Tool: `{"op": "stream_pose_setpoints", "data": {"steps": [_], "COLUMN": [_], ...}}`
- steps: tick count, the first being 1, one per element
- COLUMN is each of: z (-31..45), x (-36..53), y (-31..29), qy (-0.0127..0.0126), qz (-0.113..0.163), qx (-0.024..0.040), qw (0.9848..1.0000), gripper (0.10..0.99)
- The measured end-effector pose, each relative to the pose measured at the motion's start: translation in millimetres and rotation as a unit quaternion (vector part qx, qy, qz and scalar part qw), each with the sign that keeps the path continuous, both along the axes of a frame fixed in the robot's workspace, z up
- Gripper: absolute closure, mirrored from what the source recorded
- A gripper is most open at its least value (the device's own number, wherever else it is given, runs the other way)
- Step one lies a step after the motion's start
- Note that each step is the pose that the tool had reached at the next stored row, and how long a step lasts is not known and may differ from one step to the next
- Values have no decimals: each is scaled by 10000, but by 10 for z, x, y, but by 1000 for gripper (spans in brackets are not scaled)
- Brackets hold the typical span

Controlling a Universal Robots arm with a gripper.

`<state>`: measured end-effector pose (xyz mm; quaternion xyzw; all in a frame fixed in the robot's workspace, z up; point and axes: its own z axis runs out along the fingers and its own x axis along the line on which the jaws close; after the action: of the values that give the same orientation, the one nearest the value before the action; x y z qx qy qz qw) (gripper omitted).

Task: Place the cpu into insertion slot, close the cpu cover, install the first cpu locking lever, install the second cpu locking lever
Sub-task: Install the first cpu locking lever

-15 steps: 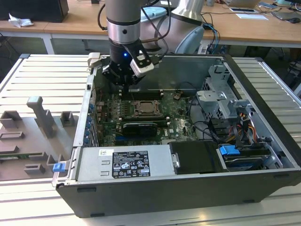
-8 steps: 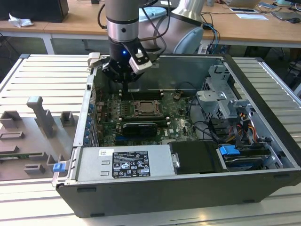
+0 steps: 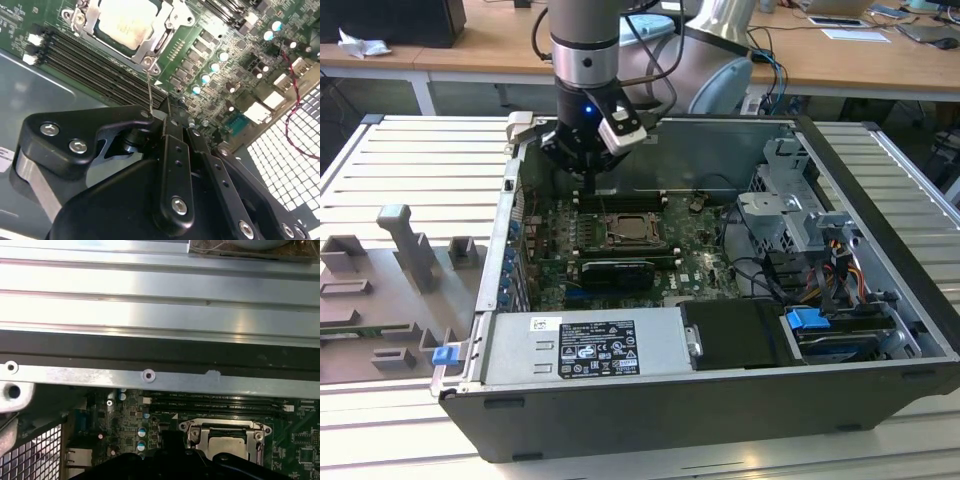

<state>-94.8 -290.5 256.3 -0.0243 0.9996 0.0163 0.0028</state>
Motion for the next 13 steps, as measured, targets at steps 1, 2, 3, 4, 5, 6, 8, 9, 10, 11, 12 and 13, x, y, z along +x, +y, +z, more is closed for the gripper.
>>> {"op": "stream_pose_setpoints", "data": {"steps": [1, 2, 3, 4, 5, 6, 8, 9, 10, 11, 12, 13], "z": [-2, -5, -7, -13, -17, -24, -33, -44, -52, -57, -59, -60], "x": [32, 53, 70, 92, 112, 148, 185, 233, 245, 245, 245, 246], "y": [0, 1, 2, 3, 4, 4, 4, 4, 3, -5, -12, -18], "qy": [1, 1, 2, 2, 1, 2, 2, 2, 3, 3, 2, 2], "qz": [-1, 0, 0, 1, 0, 0, 1, 0, 0, -1, 0, 0], "qx": [0, 0, 0, 0, 1, 0, 1, 0, -1, 70, 159, 227], "qw": [10000, 10000, 10000, 10000, 10000, 10000, 10000, 10000, 10000, 10000, 9999, 9997], "gripper": [980, 980, 980, 980, 980, 980, 980, 980, 980, 980, 980, 980]}}
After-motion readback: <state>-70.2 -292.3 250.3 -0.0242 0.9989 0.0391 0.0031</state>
